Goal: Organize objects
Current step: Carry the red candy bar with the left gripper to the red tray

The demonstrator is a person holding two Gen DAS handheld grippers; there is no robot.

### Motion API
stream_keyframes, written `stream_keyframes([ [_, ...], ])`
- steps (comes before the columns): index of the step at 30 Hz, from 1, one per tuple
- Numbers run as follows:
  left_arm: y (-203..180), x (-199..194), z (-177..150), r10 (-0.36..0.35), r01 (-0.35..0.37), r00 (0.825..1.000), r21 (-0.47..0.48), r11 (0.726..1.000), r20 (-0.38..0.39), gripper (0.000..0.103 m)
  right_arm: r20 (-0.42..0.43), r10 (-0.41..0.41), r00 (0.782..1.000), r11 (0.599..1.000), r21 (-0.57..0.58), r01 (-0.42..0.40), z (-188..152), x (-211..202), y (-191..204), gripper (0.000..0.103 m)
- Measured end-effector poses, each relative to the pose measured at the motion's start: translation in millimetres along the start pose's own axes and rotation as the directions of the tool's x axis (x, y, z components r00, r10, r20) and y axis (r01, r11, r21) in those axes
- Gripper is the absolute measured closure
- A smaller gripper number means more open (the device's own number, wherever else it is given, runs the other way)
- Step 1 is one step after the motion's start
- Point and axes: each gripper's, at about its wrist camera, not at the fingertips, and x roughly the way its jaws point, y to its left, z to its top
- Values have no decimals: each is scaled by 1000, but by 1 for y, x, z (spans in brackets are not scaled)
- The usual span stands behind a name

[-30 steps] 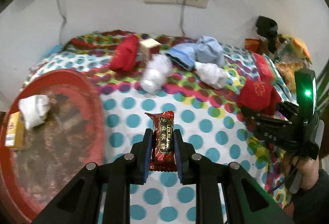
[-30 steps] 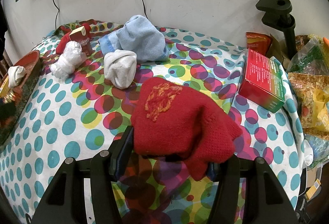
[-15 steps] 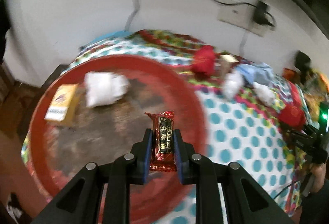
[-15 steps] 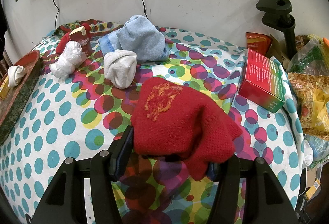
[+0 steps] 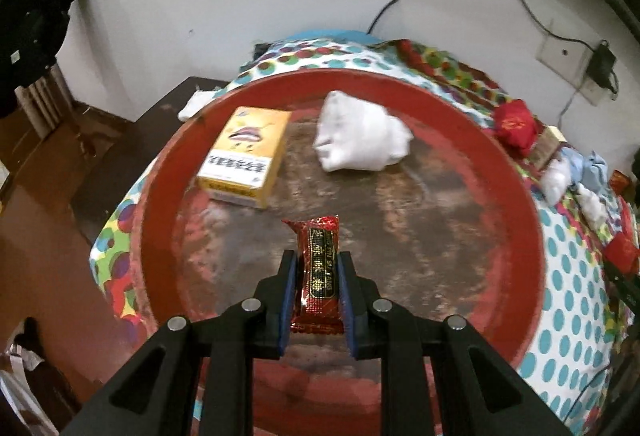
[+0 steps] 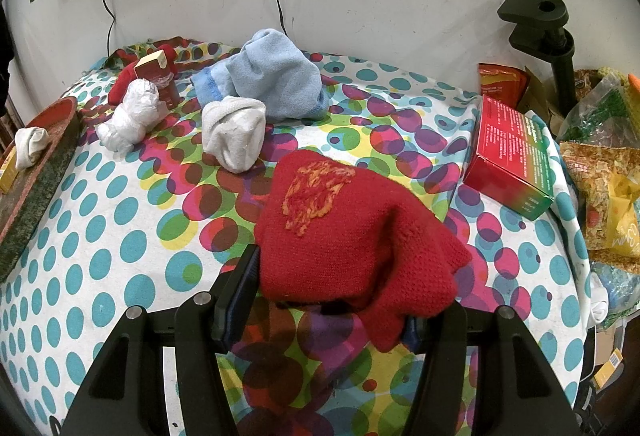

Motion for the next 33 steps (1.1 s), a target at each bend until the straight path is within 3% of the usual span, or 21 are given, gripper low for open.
stream_keyframes([
  [20,46,18,1,35,-42,998,-145,988,-52,82,0,0,1000,1000,-1,0,0,0,1,46],
  [23,46,14,2,16,-22,999,-148,989,-45,75,0,0,1000,1000,-1,0,0,0,1,46],
  [25,44,9,3,30,-35,999,-139,990,-37,64,0,0,1000,1000,-1,0,0,0,1,46],
  [33,20,-10,1,-11,8,1000,-97,995,-24,64,0,-1,1000,1000,-2,1,0,0,1,46],
])
